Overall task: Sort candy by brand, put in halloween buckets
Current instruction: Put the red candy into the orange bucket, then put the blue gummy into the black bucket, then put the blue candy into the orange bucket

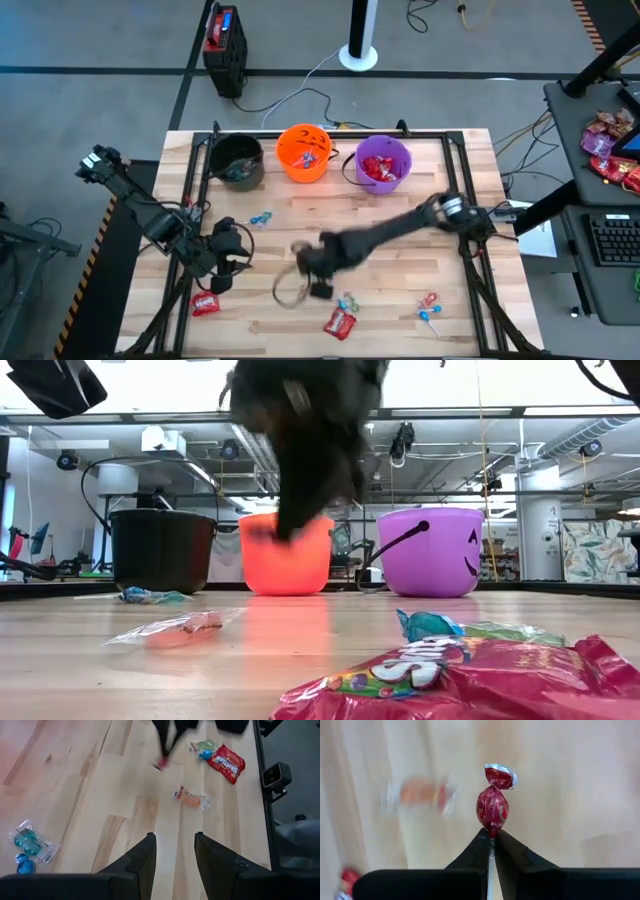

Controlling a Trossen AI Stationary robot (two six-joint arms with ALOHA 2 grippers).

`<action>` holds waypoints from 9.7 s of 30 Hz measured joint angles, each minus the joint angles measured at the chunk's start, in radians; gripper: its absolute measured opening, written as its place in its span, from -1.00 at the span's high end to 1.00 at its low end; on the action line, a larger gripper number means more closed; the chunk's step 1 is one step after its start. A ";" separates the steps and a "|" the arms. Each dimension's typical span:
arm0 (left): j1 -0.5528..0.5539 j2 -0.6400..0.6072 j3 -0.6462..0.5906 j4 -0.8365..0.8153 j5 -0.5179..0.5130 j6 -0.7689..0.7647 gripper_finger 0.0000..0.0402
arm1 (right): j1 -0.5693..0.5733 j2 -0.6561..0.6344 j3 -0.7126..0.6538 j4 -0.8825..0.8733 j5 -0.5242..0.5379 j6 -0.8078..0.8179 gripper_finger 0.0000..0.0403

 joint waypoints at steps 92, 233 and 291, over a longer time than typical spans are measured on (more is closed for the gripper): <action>0.501 0.413 -0.297 0.406 -0.148 0.076 0.18 | -0.490 -0.609 -0.214 -0.054 0.026 -0.230 0.11; 0.445 0.036 -0.303 -0.034 -0.029 0.209 0.87 | -0.490 -0.609 -0.214 -0.033 0.019 -0.210 0.12; 0.516 0.292 -0.222 0.379 0.146 -0.192 0.42 | -0.485 -0.609 -0.216 -0.106 -0.011 -0.229 0.12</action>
